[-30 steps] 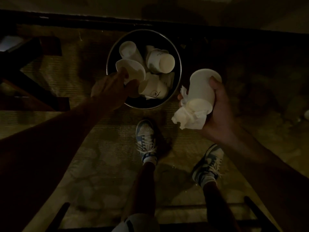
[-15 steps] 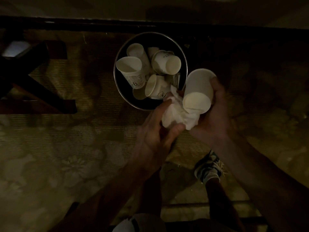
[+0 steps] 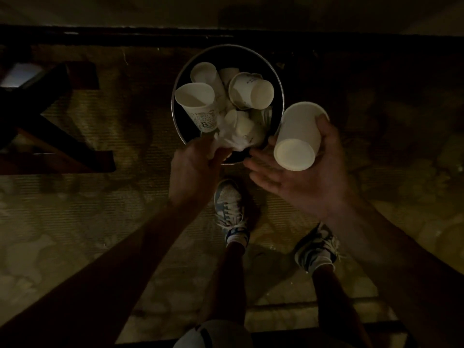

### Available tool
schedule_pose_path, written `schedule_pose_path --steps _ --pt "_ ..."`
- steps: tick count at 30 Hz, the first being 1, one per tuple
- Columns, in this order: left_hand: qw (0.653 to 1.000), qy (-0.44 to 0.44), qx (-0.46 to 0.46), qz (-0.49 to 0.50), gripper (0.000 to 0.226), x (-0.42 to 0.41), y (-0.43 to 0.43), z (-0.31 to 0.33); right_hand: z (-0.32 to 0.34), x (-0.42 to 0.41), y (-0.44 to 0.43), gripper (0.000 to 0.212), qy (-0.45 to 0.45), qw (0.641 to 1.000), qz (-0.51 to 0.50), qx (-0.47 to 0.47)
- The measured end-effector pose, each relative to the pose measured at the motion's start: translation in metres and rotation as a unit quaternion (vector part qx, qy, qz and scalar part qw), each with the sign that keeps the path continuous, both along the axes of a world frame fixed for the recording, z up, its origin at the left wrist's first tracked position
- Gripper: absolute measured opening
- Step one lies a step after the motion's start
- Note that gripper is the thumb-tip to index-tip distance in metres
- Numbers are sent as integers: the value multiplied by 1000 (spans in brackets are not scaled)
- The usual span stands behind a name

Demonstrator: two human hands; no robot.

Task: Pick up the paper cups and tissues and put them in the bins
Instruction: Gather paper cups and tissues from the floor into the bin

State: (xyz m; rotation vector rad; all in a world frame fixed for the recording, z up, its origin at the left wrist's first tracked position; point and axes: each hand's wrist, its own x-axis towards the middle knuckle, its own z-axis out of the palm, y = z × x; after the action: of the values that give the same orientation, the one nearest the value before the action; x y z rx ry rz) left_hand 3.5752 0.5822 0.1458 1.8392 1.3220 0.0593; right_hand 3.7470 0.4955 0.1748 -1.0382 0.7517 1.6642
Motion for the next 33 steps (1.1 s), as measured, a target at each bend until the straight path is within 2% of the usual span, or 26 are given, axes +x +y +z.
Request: schedule_pose_path --steps 3,6,11,15,17,19,22,24,26,28,30,33 --pt "995 87 4 -47 27 -1 6 -24 0 4 -7 82 -13 1000 -6 -24" --pt "974 184 3 -132 36 2 2 -40 -1 6 -14 74 -37 998 -16 -42" --pt "963 218 16 -160 39 17 4 -58 -6 3 -27 67 -109 990 52 -68" --pt "982 170 -58 -66 56 18 7 -55 -5 6 -31 61 -210 961 145 -111" --pt "983 164 -68 -53 61 15 8 -44 -4 7 -29 76 -254 941 179 -138" --pt "980 182 -40 -72 62 10 8 -30 -4 7 -23 87 -297 921 206 -144" --pt "992 117 31 -37 48 9 10 -9 -6 6 -8 62 -385 872 280 -115" --pt "1000 20 0 6 42 14 18 0 -12 6 7 49 -442 832 327 -74" --pt "997 -38 -68 21 47 24 28 4 -18 6 25 44 -470 812 345 -21" --pt "995 -54 -82 24 46 34 38 3 -22 7 43 42 -482 802 352 24" --pt "994 -70 -69 38 31 41 47 -1 -25 9 57 47 -492 791 360 48" --pt "997 -49 -50 28 21 47 57 -10 -35 10 63 60 -527 763 374 32"
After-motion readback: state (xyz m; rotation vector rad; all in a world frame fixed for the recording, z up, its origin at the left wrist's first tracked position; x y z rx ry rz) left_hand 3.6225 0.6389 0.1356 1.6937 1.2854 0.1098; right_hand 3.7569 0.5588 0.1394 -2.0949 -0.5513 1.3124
